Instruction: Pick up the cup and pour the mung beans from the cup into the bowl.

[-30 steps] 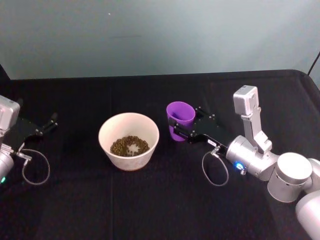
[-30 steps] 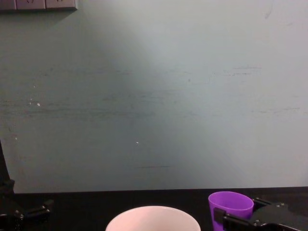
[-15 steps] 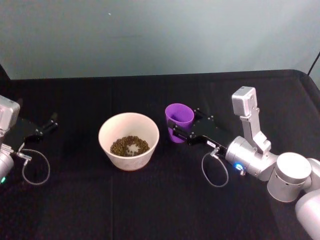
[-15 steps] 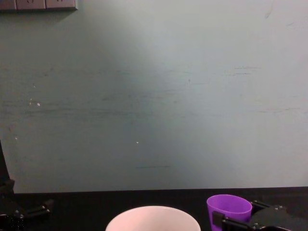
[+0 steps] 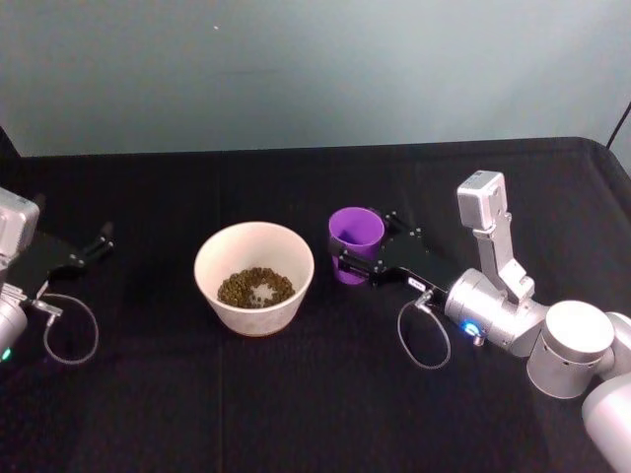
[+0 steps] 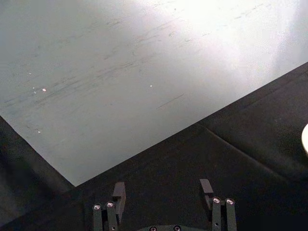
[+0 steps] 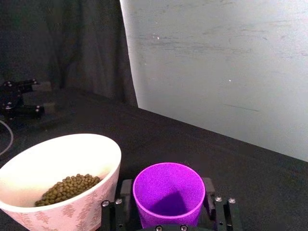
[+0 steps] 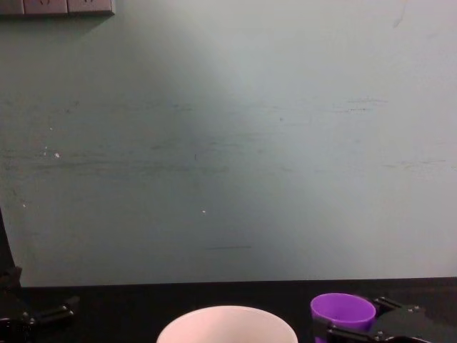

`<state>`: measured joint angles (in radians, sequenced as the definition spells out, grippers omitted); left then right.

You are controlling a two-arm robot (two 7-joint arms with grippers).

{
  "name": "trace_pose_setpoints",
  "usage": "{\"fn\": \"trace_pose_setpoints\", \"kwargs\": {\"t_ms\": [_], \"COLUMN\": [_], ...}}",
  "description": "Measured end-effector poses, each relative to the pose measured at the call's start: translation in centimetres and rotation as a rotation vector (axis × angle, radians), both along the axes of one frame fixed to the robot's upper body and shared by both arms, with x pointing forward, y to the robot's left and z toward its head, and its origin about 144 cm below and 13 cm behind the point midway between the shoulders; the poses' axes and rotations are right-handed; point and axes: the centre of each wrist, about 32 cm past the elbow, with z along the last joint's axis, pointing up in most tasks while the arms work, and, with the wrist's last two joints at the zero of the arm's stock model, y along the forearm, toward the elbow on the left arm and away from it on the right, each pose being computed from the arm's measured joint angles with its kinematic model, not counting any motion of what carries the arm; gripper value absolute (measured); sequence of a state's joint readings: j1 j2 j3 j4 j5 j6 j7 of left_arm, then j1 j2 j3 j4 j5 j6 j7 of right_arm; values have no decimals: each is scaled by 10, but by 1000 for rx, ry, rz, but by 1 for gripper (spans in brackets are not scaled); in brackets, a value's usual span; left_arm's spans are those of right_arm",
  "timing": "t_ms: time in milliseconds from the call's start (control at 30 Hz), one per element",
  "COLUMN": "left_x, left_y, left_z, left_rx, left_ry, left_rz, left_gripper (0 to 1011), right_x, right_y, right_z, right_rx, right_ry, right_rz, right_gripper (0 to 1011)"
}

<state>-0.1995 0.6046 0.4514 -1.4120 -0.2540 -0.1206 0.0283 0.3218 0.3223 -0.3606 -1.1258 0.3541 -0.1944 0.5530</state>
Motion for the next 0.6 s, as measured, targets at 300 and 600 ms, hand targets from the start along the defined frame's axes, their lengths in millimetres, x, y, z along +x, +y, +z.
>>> {"fn": "trace_pose_setpoints", "kwargs": {"t_ms": [300,600], "left_x": [0,0], "left_y": [0,0], "left_z": [0,0], "left_rx": [0,0], "left_ry": [0,0], "left_rz": [0,0], "left_gripper": [1000,1000], "right_x": [0,0], "right_y": [0,0], "right_z": [0,0], "right_rx": [-1,-1], "right_ry": [0,0], "right_rz": [0,0], "right_gripper": [1003,1003]}}
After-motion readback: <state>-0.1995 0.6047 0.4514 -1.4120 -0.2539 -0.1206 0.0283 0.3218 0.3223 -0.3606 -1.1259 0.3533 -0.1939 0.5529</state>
